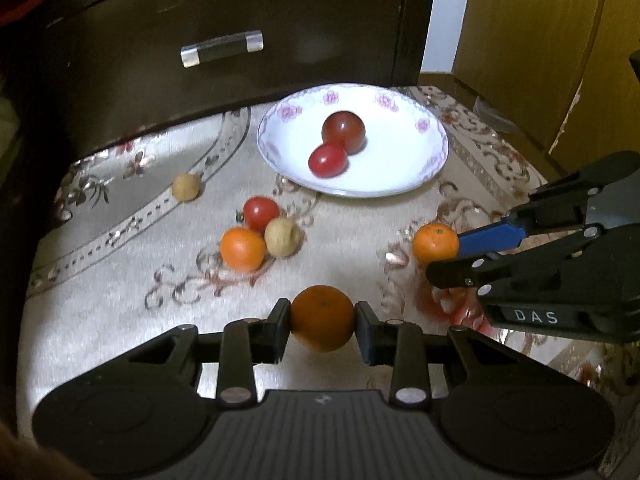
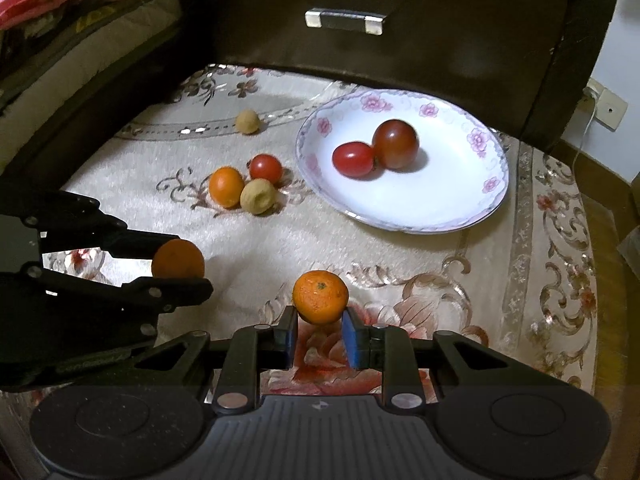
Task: Organize fruits
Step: 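Carry both mandarins over the white plate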
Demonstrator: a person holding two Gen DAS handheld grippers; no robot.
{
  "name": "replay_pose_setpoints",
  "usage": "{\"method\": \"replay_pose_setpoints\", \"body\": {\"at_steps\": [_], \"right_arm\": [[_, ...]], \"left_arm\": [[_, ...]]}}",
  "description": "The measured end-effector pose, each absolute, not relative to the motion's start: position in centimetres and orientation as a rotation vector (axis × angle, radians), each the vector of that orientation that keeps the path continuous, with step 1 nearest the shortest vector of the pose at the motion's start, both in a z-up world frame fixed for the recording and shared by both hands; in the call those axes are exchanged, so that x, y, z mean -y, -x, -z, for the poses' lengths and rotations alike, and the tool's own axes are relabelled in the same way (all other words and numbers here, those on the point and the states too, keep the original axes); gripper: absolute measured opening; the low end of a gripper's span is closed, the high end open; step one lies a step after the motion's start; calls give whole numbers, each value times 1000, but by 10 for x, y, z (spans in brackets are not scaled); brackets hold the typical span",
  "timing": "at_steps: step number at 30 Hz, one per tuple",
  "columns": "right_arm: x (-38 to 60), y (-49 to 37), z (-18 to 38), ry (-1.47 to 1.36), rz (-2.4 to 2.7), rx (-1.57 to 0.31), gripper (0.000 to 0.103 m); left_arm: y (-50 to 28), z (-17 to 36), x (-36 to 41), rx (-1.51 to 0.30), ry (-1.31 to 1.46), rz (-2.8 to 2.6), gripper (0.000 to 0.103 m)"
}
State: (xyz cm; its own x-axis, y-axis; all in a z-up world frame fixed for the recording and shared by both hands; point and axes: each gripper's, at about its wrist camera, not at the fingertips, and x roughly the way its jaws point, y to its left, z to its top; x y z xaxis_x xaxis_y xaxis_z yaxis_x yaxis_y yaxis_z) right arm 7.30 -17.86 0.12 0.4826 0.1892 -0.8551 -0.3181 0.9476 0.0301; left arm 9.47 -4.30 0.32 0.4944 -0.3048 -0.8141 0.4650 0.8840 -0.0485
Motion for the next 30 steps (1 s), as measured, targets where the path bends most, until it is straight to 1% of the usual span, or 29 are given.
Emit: {"method": "replay_pose_setpoints", "body": {"at_steps": [15, 30], "right_arm": [[205, -102, -22, 69, -231, -965, 21], [213, -144, -14, 53, -173, -955, 21]], "left_arm": [[-140, -27, 78, -870, -176, 477, 40], [-179, -19, 86, -850, -169, 455, 40]]}}
